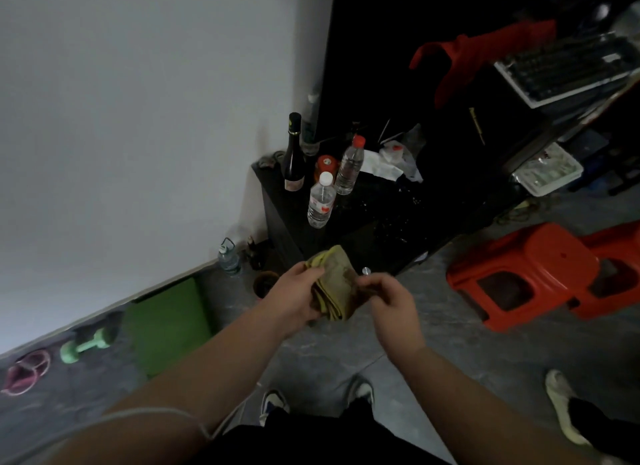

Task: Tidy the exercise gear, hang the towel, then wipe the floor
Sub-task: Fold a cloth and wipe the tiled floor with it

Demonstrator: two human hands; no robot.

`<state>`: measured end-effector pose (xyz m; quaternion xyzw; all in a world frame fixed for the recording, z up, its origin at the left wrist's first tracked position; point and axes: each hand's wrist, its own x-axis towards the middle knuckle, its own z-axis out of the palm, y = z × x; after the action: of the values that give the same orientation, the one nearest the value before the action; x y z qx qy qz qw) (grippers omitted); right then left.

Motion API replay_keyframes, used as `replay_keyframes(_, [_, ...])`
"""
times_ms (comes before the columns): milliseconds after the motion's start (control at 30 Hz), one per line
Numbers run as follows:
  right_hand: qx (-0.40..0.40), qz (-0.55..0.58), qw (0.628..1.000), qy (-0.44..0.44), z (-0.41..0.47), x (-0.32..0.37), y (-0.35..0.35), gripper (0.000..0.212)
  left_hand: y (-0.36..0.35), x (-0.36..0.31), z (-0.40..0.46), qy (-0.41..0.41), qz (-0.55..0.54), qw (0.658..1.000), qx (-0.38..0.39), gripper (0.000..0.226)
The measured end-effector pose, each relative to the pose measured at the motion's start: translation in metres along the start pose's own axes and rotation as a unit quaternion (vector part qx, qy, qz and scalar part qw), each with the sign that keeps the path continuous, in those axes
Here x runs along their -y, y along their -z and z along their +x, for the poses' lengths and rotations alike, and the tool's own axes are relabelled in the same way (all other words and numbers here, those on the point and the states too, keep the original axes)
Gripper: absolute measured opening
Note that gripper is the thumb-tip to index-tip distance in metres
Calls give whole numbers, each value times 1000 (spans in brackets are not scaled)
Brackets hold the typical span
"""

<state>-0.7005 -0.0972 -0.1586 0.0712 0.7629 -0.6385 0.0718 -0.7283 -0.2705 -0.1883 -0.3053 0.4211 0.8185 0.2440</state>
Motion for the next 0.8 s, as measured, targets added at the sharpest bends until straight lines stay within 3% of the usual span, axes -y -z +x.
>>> replay_keyframes(100, [5, 14, 987, -160, 61, -23, 15, 23, -11, -4, 17, 6, 10, 1000, 17, 27])
replay_keyframes(200, [142, 106, 922, -345, 110, -44, 35, 43, -20, -6, 38, 15, 24, 1000, 12, 28])
replay_keyframes(300, [210, 194, 872, -398, 149, -59, 51, 41, -27, -9, 65, 32, 42, 997, -56, 25])
replay_keyframes(433, [208, 13, 922, -327, 198, -77, 54, 28, -40, -3, 103, 3, 102, 986, -135, 17])
replay_keyframes(500, [225, -78, 933, -269, 218, -89, 50, 25, -41, 4, 126, -3, 143, 973, -181, 27])
replay_keyframes(633, [224, -265, 926, -151, 250, -116, 38, 34, -39, 18, 174, -17, 256, 929, -269, 38])
replay_keyframes(800, [215, -338, 909, -112, 257, -144, 26, 37, -32, 32, 208, -35, 316, 888, -333, 42])
